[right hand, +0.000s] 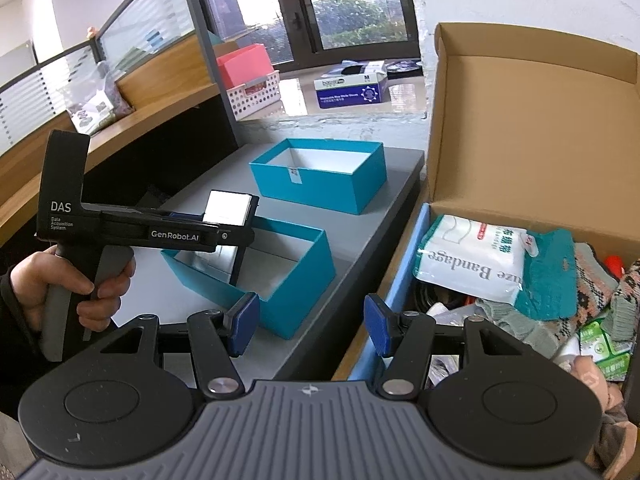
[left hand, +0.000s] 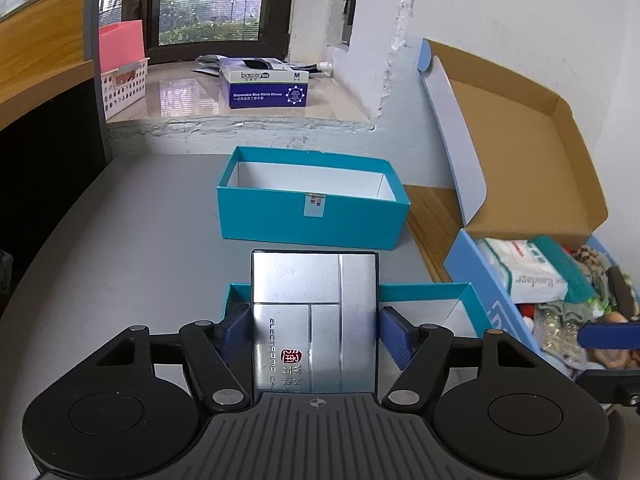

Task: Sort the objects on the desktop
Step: 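Grasp the silver-white box in the teal box with the left tool, then carry the silver-white box with the left tool to the cardboard box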

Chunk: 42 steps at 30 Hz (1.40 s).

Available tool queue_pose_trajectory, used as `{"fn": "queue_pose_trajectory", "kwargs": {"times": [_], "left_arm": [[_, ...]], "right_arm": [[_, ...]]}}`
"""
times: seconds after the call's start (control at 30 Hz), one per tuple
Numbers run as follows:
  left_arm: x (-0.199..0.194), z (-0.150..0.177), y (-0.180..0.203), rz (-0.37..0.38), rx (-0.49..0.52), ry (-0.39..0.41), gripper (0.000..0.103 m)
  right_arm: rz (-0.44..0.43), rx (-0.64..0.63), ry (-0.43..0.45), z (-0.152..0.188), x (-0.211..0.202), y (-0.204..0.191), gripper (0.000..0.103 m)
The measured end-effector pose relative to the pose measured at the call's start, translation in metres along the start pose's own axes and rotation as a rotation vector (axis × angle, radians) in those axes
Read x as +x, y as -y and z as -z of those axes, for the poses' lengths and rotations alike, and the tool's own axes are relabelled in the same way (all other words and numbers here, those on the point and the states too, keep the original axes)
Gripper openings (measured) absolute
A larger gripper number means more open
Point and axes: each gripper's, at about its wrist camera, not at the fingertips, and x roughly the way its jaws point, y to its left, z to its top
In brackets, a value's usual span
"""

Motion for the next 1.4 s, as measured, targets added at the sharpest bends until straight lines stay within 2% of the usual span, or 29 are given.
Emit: {"fn": "queue_pose_trajectory", "kwargs": {"times": [0.37,0.57,0.7,0.77,0.83,0.87,1.13,1.4], "left_arm": [[-0.028,-0.011,0.001,0.060,-0.011,0.054,0.071],[-0.041,-0.018,0.009,0.088,0.004,0.089,0.071],[-0.045,-0.021,0.011,0.101,0.004,0.097,0.071],[-0.047,-0.021,0.012,0.103,0.004,0.101,0.071],[-0.048,-0.021,0.013,0.104,0.003,0.104,0.071],[-0.049,-0.021,0.014,0.104,0.003,0.106,0.071],[-0.052,-0.024,0.022,0.117,0.033,0.114,0.071],[-0.056,-0.033,0.050,0.175,0.094,0.128,0.071]], "right_arm": [[-0.110,-0.055,0.015,-0.010,0.032,-0.020,0.064],[-0.175,-0.079,0.065,-0.019,0.046,-0.040,0.063],[-0.191,-0.078,0.076,-0.023,0.058,-0.046,0.057],[-0.196,-0.073,0.080,-0.024,0.063,-0.048,0.047],[-0.201,-0.068,0.084,-0.025,0.069,-0.050,0.031],[-0.204,-0.066,0.086,-0.026,0.072,-0.051,0.028],[-0.213,-0.004,0.124,-0.024,0.065,-0.045,0.027],[-0.191,0.061,0.172,-0.019,0.036,-0.025,0.026]]}}
